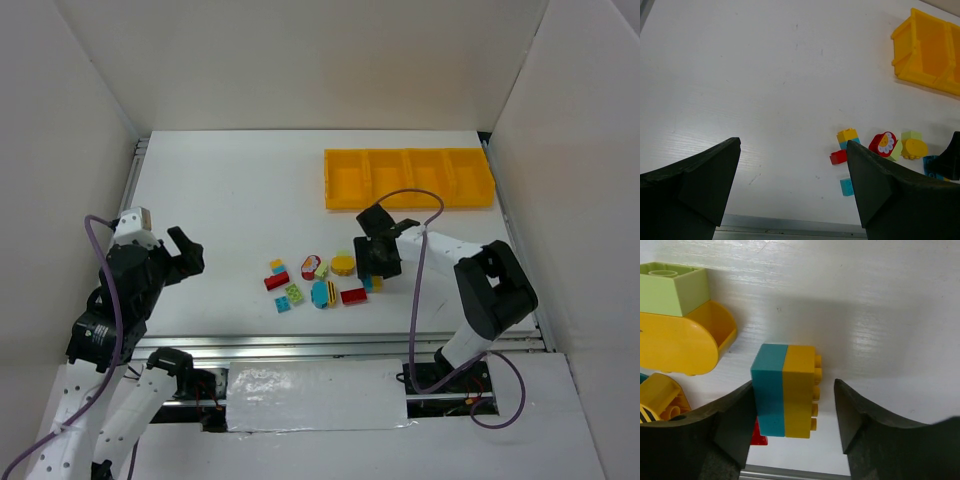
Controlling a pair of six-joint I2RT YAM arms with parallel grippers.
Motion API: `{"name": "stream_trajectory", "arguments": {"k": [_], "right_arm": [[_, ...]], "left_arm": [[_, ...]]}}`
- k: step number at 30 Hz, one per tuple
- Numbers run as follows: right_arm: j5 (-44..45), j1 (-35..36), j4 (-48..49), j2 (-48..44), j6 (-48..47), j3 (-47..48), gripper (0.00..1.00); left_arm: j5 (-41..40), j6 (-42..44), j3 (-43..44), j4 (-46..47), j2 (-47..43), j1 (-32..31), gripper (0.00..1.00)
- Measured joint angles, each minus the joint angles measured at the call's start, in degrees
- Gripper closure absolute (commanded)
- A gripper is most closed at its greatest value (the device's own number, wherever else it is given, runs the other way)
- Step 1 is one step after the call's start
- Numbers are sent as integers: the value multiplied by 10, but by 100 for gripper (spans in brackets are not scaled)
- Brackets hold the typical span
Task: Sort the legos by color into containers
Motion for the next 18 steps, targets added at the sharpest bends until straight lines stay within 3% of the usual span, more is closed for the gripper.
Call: {"name": "stream_trajectory", "arguments": {"k": [1,4,5,9,14,18], "right_arm": [[2,0,0,0,2,0,39],[9,0,-2,0,6,0,61],[14,0,-3,0,9,0,73],[35,0,-8,-1,18,1,97],[67,0,-37,-39,30,11,100],[82,28,-42,-137,35,24,100]], "left_arm": [[1,0,0,0,0,0,1],[2,0,0,0,1,0,0],[3,0,0,0,1,0,0],[3,0,0,0,2,0,1],[21,0,0,4,15,0,1],[83,-27,-1,22,43,0,0]]}}
